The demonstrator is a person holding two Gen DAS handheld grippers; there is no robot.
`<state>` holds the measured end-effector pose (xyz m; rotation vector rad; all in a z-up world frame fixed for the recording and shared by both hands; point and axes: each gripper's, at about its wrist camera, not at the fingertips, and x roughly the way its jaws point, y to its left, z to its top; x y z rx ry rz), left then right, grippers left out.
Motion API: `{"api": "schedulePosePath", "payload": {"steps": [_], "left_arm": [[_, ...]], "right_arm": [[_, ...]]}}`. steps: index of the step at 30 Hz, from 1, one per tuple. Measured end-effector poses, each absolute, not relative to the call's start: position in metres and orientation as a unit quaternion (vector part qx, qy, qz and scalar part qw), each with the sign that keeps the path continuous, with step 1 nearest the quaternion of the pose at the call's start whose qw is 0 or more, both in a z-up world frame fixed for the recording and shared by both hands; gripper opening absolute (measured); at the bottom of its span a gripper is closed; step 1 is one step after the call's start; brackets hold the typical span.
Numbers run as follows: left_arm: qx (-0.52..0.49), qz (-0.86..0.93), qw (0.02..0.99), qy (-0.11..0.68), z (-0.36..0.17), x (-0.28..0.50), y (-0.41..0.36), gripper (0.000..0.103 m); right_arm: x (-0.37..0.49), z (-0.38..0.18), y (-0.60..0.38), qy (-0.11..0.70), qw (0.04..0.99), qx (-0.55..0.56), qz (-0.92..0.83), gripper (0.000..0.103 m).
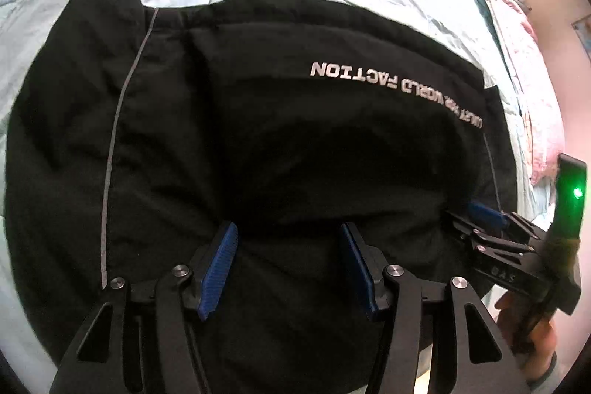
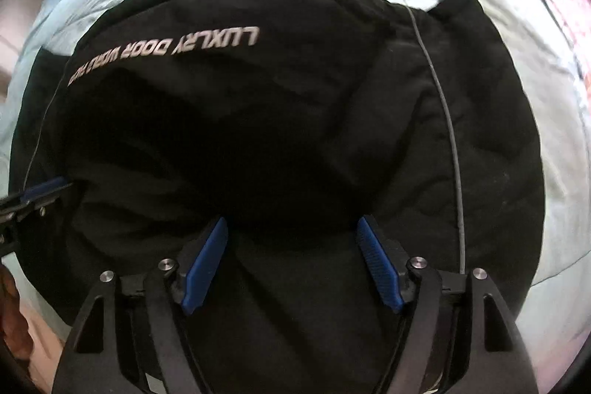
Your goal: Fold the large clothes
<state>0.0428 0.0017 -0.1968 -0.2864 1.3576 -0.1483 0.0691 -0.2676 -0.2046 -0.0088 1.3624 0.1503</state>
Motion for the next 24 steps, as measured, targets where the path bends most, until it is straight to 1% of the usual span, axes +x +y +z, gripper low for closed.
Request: {"api": "schedulePosePath", "payload": {"steps": [3, 5, 9, 13, 16, 18, 21, 24], "left_arm": [[-0.11, -0.063, 0.776, 0.618, -0.175, 0.04, -0.002, 0.059], [-0.097, -0.06, 0.79, 0.602, -0.147, 0.033, -0.002, 0.059], [-0.023, -0.02, 0.819, 0.573, -0.087, 0.018, -0.007, 0.059], [-0.017, -0.001, 0.843, 0.538, -0.032, 0.014, -0.014, 0.059], [-0.019, 0.0, 0.835, 0.55, 0.0, 0.011, -0.017, 0.059], [-0.024, -0.006, 0.848, 0.529, 0.028, 0.0, -0.014, 0.059], [-0.001, 0.002, 0.869, 0.495, 0.057, -0.012, -0.027, 0.059], [0.012, 0.017, 0.882, 0.471, 0.074, -0.019, -0.035, 0.059]], "right_arm": [[0.069, -0.192, -0.275, 0.636, 0.769, 0.012, 0.069, 0.075], [0.062, -0.175, -0.281, 0.627, 0.775, 0.025, 0.074, 0.075], [0.041, -0.112, -0.287, 0.577, 0.812, 0.027, 0.083, 0.075], [0.021, -0.046, -0.28, 0.523, 0.848, -0.001, 0.081, 0.075], [0.012, -0.002, -0.265, 0.486, 0.87, -0.009, 0.077, 0.075], [0.008, 0.023, -0.252, 0.467, 0.881, -0.017, 0.072, 0.075], [-0.002, 0.051, -0.242, 0.448, 0.892, -0.026, 0.062, 0.075], [-0.014, 0.07, -0.23, 0.441, 0.895, -0.031, 0.06, 0.075]]}}
